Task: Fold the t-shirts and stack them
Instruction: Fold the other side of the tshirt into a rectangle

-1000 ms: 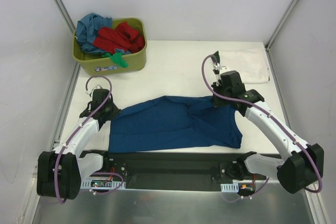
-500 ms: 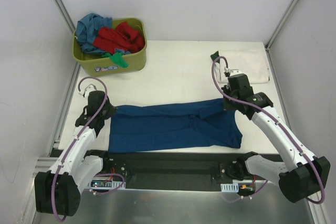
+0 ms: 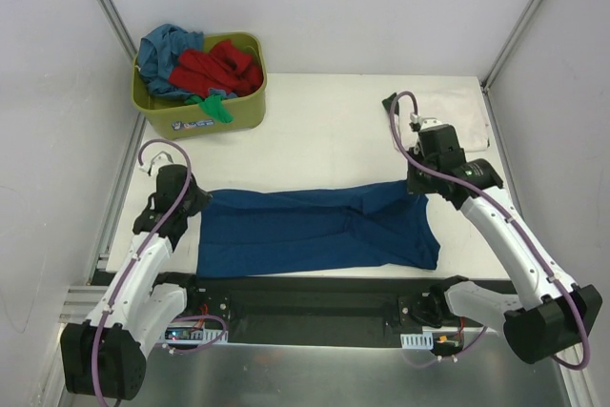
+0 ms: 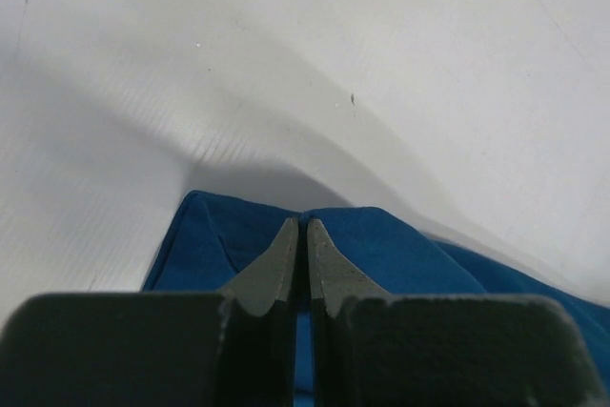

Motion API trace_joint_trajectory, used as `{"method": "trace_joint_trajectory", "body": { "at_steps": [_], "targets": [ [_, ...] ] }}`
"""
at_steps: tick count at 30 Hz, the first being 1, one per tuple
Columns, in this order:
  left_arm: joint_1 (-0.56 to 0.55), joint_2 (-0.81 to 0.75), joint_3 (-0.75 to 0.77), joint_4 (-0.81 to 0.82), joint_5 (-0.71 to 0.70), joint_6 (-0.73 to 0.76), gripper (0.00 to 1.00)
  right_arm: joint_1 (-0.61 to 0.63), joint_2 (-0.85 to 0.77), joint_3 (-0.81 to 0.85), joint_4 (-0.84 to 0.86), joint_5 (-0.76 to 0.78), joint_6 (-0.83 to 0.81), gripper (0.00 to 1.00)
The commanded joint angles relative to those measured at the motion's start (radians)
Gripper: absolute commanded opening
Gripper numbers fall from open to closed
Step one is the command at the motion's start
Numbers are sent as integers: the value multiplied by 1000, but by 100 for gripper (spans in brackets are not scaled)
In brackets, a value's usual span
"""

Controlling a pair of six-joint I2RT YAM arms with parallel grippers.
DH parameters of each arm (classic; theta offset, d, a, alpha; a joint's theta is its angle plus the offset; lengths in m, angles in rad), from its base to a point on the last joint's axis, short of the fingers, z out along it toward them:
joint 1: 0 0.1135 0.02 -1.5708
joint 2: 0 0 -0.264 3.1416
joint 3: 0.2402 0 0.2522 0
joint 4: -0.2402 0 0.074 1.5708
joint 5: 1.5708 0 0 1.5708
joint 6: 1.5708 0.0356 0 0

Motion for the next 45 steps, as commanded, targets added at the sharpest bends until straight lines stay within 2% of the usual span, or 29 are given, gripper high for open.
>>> {"method": "trace_joint_trajectory", "body": {
  "at_steps": [1, 6, 12, 16, 17, 18, 19, 20, 22, 23, 24, 26, 27, 28, 30, 33, 34, 35, 37, 39, 45],
  "targets": [
    [-4, -56, -57, -29, -1, -28, 2, -6, -71, -42, -60, 12, 8, 1],
    [-4, -99, -129, -52, -10, -71, 2, -13, -102, -104, -77, 50, 25, 1],
    [-4, -135, -187, -82, 4, -97, 4, -17, -83, -179, -87, -8, 60, 2],
    [-4, -155, -203, -115, 4, -127, 16, -17, -69, -225, -149, 51, 210, 5],
    [-4, -157, -200, -131, 4, -137, 36, -17, -57, -234, -170, 74, 239, 9],
    [-4, -163, -195, -147, 3, -143, 44, -17, -51, -239, -216, 96, 267, 11],
    [-4, -168, -189, -188, -4, -150, 46, -17, -45, -240, -236, 137, 302, 13],
    [-4, -174, -171, -211, -8, -171, 46, -18, -36, -243, -253, 157, 318, 25],
    [-4, -192, -148, -256, 8, -176, 65, -18, -36, -243, -290, 199, 328, 45],
    [-4, -197, -123, -265, 19, -174, 69, -18, -45, -239, -293, 203, 324, 68],
    [-4, -203, -109, -270, 33, -171, 76, -17, -51, -225, -299, 207, 322, 82],
    [-4, -211, -65, -286, 82, -163, 83, -15, -63, -207, -298, 205, 304, 99],
    [-4, -214, -49, -288, 101, -160, 95, -17, -68, -194, -289, 202, 268, 100],
    [-6, -214, -37, -288, 113, -156, 99, -17, -76, -173, -278, 191, 257, 100],
    [-6, -201, 4, -286, 136, -145, 99, -17, -89, -161, -221, 149, 218, 97],
    [-15, -133, 69, -277, 136, -127, 99, -15, -109, -176, -62, -69, 191, 97],
    [-21, -82, 84, -270, 160, -121, 99, -15, -103, -196, -14, -215, 177, 97],
    [-34, -56, 105, -259, 170, -117, 99, -17, -94, -205, 80, -273, 178, 97],
    [-93, 31, 121, -198, 182, -110, 99, -9, -33, -219, 158, -370, 201, 97],
    [-138, 132, 139, -141, 184, -98, 99, 6, 36, -199, 209, -389, 204, 97],
    [-241, 375, 236, -104, 188, -50, 99, 106, 320, -72, 196, -291, 157, 97]
  ]
}}
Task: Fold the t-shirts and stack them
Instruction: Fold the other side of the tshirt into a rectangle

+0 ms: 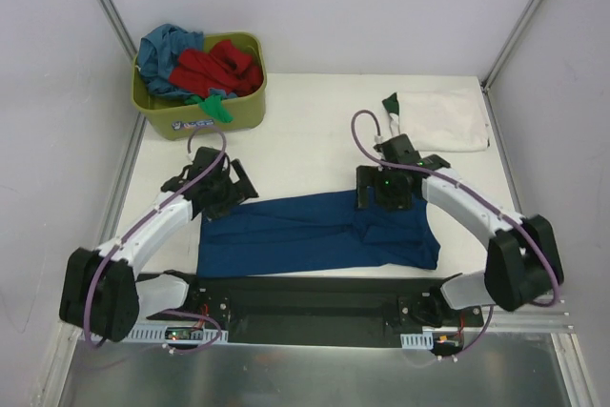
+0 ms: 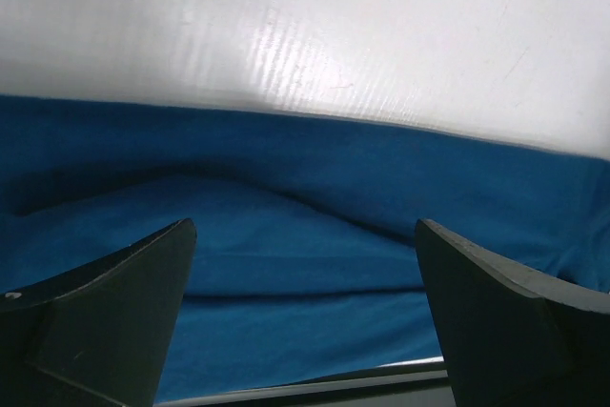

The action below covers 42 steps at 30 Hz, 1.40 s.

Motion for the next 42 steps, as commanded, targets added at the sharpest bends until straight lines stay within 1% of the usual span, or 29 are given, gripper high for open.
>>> {"method": "trace_joint_trajectory", "body": {
  "at_steps": [1, 4, 6, 9, 14, 17, 19, 22, 25, 26, 27, 30, 32, 33, 35, 39, 42],
  "targets": [
    [-46, 105, 65, 55, -3, 54, 99, 70, 150, 91, 37, 1, -37, 97],
    [-53, 134, 47, 58, -6, 66, 99, 116, 174, 60, 34, 11, -31, 97],
    [-53, 133, 31, 58, -24, 73, 99, 132, 161, 20, 22, 25, -14, 97],
    [-53, 123, 2, 58, -32, 83, 99, 158, 109, -30, -13, 28, 8, 97],
    [-53, 108, -30, 58, -71, 93, 99, 190, -47, -155, -67, 13, 57, 97],
    [-53, 100, -30, 58, -80, 96, 99, 201, -125, -213, -58, -61, 72, 97],
    [-53, 103, -18, 56, -87, 102, 100, 207, -164, -228, -40, -101, 81, 97],
    [-53, 100, 16, 58, -74, 105, 99, 207, -184, -201, -43, -76, 60, 97],
    [-53, 107, 63, 58, -63, 117, 99, 204, -158, -127, -43, 11, 26, 97],
    [-53, 122, 75, 59, -61, 117, 99, 201, -121, -85, -33, 55, 17, 97],
    [-53, 129, 91, 61, -60, 117, 99, 196, -95, -63, -15, 66, 12, 97],
    [-53, 159, 100, 67, -41, 110, 99, 179, 26, -9, 45, 28, 11, 97],
    [-53, 171, 96, 73, -40, 111, 99, 178, 107, 2, 80, -42, 14, 97],
    [-53, 177, 91, 75, -43, 114, 99, 178, 129, 3, 109, -53, 20, 97],
    [-53, 188, 82, 75, -43, 117, 99, 178, 176, 5, 114, -53, 28, 97],
    [-53, 200, 48, 75, -55, 117, 99, 179, 177, -37, 85, -35, 41, 97],
    [-53, 208, 30, 78, -69, 114, 99, 178, 93, -102, 39, -9, 74, 97]
  ]
}}
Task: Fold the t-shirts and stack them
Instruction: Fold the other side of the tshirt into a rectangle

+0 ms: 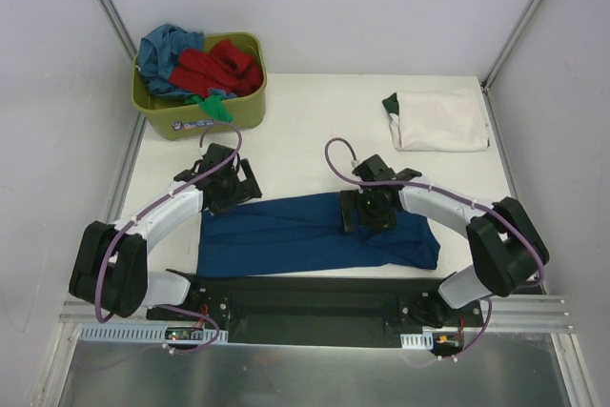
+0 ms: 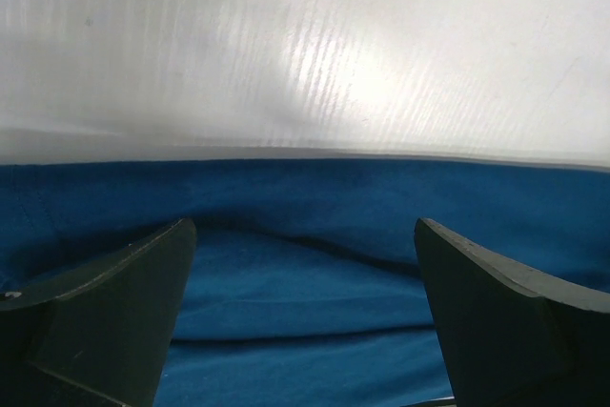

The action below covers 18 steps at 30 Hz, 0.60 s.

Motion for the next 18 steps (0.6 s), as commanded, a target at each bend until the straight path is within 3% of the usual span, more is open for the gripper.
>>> {"method": "trace_joint_trajectory", "body": {
  "at_steps": [1, 5, 12, 18],
  "targets": [
    [-3, 17, -33, -2, -22, 13, 99, -1, -128, -93, -61, 26, 44, 97],
    [-3, 42, -38, 8, 3, 2, 99, 1, -255, -158, -133, 66, 64, 97],
    [-3, 17, -38, 12, -2, 5, 99, 33, -425, -272, -170, -66, 125, 97],
    [-3, -24, -24, 12, 1, 17, 99, 32, -482, -160, -233, 55, 90, 97]
  ]
}}
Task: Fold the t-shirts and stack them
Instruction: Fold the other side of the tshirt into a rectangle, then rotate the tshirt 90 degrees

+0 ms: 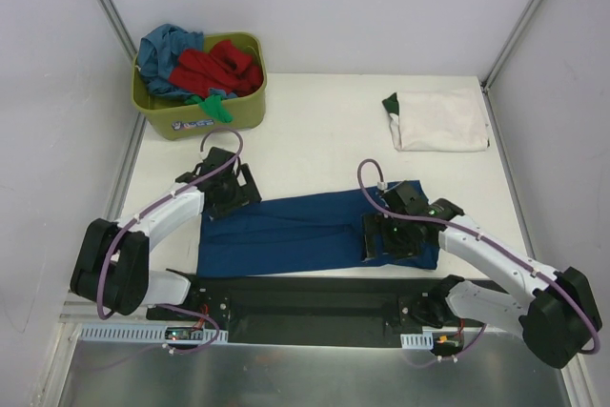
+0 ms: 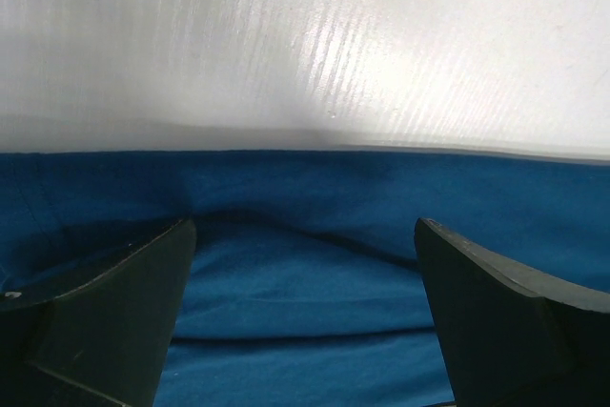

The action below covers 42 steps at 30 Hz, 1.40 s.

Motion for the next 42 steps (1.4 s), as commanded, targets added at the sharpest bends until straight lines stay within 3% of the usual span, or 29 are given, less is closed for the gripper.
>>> {"method": "trace_joint_trajectory", "body": {
  "at_steps": [1, 11, 15, 20, 23, 29, 35, 42],
  "targets": [
    [-3, -42, 19, 6, 2, 16, 99, 2, -9, 122, -38, 63, -11, 97],
    [-15, 32, 19, 26, 106, -7, 99, -10, 204, 201, 117, 135, -22, 97],
    [-15, -52, -93, -11, 35, -8, 99, -28, 296, 193, 112, 142, 9, 97],
    [12, -181, -191, -202, -166, -54, 99, -55, 330, 154, 115, 157, 18, 97],
    [40, -212, -196, -314, -267, -141, 99, -79, 324, 135, 114, 158, 15, 97],
    [70, -307, -136, -412, -291, -198, 99, -102, 324, 130, 103, 158, -10, 97],
    [72, -395, -122, -414, -253, -200, 99, -117, 326, 146, 135, 174, -20, 97],
    [66, -389, -76, -335, -89, -117, 99, -116, 280, 241, 112, 99, -51, 97]
  ]
}}
